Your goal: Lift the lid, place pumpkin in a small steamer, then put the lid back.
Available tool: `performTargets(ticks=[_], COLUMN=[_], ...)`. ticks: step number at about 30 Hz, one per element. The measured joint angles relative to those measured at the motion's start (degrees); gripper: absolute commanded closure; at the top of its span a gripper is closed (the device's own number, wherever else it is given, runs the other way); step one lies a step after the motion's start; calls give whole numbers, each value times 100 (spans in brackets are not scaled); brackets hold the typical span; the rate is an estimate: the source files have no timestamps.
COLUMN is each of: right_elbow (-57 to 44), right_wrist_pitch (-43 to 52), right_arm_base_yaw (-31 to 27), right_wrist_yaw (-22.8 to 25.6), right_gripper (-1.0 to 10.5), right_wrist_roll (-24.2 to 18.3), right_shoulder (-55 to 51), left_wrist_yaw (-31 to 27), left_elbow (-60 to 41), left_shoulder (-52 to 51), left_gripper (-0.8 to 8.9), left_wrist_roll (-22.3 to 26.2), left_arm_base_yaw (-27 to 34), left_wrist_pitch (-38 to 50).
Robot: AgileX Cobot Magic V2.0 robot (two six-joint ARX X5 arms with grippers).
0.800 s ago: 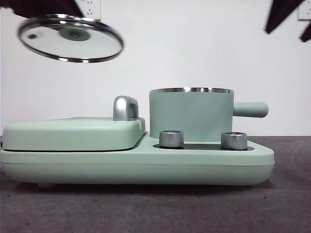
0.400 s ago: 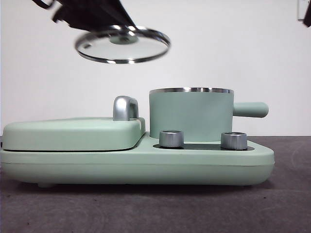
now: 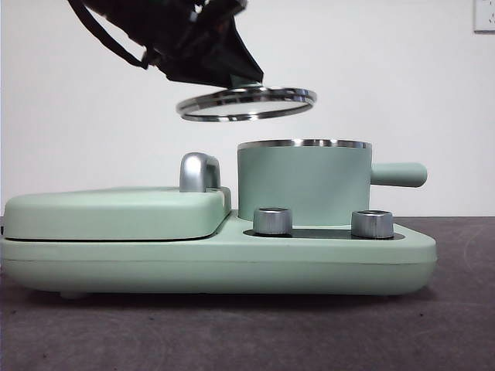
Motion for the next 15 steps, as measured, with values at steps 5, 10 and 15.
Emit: performTargets(ticks=[5,10,15], right_elbow=[0,2,2], right_wrist_pitch=[-192,-197,-195], right_arm_base_yaw=[0,0,0], right_wrist_yaw=[44,258,348], right_gripper=[617,617,617], right_wrist_roll=[7,7,7], right_shoulder=[0,0,0], left_wrist_yaw=[2,17,79], left_elbow=[157,831,1379], left_shoulder=[396,905,1412], left_gripper=[804,804,804], left_wrist_roll=[181,269,295], left_arm_base_yaw=[-68,-98,-247], left_wrist_pitch=[160,151,151])
